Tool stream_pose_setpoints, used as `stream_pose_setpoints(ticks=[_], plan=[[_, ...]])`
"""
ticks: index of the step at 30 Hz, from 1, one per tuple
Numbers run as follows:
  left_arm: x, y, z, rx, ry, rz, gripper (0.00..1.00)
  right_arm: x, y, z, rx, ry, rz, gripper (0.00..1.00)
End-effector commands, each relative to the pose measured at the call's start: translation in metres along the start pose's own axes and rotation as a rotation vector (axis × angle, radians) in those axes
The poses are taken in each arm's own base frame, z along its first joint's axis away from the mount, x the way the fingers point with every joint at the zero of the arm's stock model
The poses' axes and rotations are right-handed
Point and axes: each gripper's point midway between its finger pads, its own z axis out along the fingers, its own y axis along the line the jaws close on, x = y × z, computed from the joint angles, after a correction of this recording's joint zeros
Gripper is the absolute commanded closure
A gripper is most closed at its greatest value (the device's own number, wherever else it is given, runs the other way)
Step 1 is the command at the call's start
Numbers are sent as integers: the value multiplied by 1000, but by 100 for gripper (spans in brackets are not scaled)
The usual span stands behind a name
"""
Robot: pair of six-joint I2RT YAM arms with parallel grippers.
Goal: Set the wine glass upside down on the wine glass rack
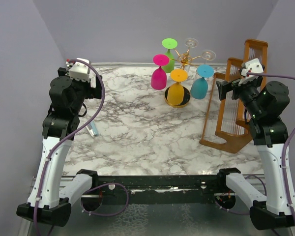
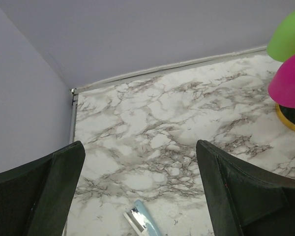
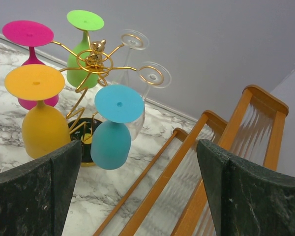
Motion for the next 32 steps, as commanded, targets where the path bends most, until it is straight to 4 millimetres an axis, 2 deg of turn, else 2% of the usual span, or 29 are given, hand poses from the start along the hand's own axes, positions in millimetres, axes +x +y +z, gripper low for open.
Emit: stream_pose_setpoints(ticks=[1,32], plan=[[-9,0,-2,7,-22,-17,1,-1,-5,1,27,-8,10,0],[-6,-3,0,22,-15,-5,1,4,-3,3,18,3,13,0]])
